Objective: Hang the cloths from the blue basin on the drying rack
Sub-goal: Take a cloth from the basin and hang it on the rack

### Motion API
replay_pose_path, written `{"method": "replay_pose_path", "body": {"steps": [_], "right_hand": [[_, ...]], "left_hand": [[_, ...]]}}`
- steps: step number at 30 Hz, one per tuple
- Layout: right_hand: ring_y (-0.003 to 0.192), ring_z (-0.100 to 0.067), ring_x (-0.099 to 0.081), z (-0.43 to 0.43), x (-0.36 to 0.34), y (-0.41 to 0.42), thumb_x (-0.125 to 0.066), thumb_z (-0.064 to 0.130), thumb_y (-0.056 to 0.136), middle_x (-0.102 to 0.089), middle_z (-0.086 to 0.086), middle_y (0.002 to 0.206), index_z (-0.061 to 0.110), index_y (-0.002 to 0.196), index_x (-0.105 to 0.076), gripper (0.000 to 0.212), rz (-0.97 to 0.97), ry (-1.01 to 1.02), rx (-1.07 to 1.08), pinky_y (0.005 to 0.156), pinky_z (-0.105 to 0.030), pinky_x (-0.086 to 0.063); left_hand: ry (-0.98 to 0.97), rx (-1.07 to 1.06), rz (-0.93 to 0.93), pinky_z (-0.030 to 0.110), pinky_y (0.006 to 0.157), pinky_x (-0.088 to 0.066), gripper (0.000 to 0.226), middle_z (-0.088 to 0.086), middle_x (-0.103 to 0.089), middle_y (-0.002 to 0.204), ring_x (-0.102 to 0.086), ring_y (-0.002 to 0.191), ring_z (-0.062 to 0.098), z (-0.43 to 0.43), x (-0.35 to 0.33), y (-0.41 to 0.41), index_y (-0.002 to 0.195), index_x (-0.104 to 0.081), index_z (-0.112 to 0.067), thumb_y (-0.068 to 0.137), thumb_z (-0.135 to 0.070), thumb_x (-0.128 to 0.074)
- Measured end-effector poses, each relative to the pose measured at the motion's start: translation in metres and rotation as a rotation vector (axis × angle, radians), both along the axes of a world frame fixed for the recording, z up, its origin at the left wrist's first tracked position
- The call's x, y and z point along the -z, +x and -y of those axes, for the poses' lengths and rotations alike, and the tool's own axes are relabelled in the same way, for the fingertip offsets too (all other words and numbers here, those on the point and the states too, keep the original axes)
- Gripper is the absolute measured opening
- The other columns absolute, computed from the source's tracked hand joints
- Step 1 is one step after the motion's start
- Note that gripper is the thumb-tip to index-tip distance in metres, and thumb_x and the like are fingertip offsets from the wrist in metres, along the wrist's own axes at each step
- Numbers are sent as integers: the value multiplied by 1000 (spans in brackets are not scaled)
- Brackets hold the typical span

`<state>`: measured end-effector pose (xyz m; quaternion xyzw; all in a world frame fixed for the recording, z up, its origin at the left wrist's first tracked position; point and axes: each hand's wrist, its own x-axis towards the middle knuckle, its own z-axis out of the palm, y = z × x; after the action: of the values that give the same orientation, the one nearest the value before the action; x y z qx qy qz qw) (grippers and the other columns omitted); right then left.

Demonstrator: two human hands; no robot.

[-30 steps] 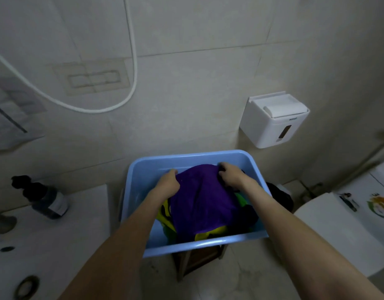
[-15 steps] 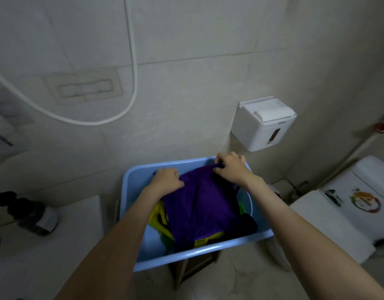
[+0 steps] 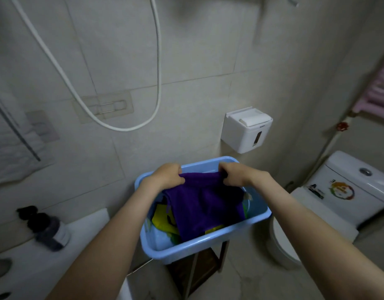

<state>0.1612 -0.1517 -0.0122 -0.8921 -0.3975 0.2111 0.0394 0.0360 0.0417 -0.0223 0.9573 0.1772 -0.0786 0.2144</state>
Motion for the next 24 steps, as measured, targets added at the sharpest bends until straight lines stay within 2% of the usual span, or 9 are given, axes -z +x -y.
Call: {"method": "replay_pose_path", "body": {"steps": [3,5,8,11,12,16,18,21,24], "right_hand": [[87,-24,-48,-3,-3,-6,-49,14,87,-50,-7,98,15,97,-37,16,19,38,50,70,-30,-36],[90,-26,-51,-4,-8,-6,-47,14,87,-52,-8,101,13,102,-41,16,24,30,44,71,-31,-38],[104,-26,-54,-1,-10,-1,-46,15,88,-57,-8,113,13,109,-52,22,20,-23,15,82,-31,-42],[95,-25,-58,4,-8,8,-54,22,84,-60,-7,102,18,85,-53,4,24,-4,44,76,-31,-45],[91,-25,-58,6,-8,11,-57,24,82,-59,-7,98,19,79,-51,8,23,31,62,75,-32,-46],[81,-23,-50,14,-9,21,-62,15,83,-51,-6,87,20,71,-38,28,-38,264,114,69,-31,-39],[79,-22,-47,16,-9,27,-59,9,85,-49,-6,83,18,70,-35,30,-86,361,117,68,-33,-36],[78,-19,-44,17,-12,36,-58,6,87,-46,-2,80,19,69,-32,34,-104,442,94,64,-29,-35],[84,-21,-47,14,-15,43,-65,5,82,-48,-5,89,18,74,-36,33,-76,435,46,70,-32,-40]], "left_hand": [[-9,14,2,28,54,-28,27,-3,-42,71,-45,78,20,1,-3,-4,68,-35,-19,89,-18,-52],[-43,-10,14,27,53,-29,24,-3,-43,73,-45,77,20,0,-4,-4,70,-36,-18,89,-14,-50],[-130,-58,75,28,62,-34,9,7,-54,90,-50,85,23,0,-6,-3,89,-42,-13,88,-9,-50],[-160,-102,83,28,82,-41,24,13,-58,118,-55,106,27,3,-9,-4,112,-52,-11,89,-10,-53],[-143,-114,70,27,85,-41,29,13,-58,122,-55,111,27,3,-10,-5,117,-55,-9,89,-11,-54],[-99,-145,33,25,68,-37,19,18,-67,106,-61,99,28,9,-14,-6,100,-68,-4,85,-9,-58],[-110,-172,55,23,67,-36,16,16,-67,104,-61,94,26,13,-17,-7,98,-67,-4,84,-9,-60],[-100,-202,90,26,62,-37,7,14,-64,97,-59,90,26,17,-24,-8,81,-58,-13,83,-8,-63],[-48,-219,98,21,53,-32,26,9,-56,86,-51,80,20,18,-31,-9,67,-42,-18,82,-9,-61]]}}
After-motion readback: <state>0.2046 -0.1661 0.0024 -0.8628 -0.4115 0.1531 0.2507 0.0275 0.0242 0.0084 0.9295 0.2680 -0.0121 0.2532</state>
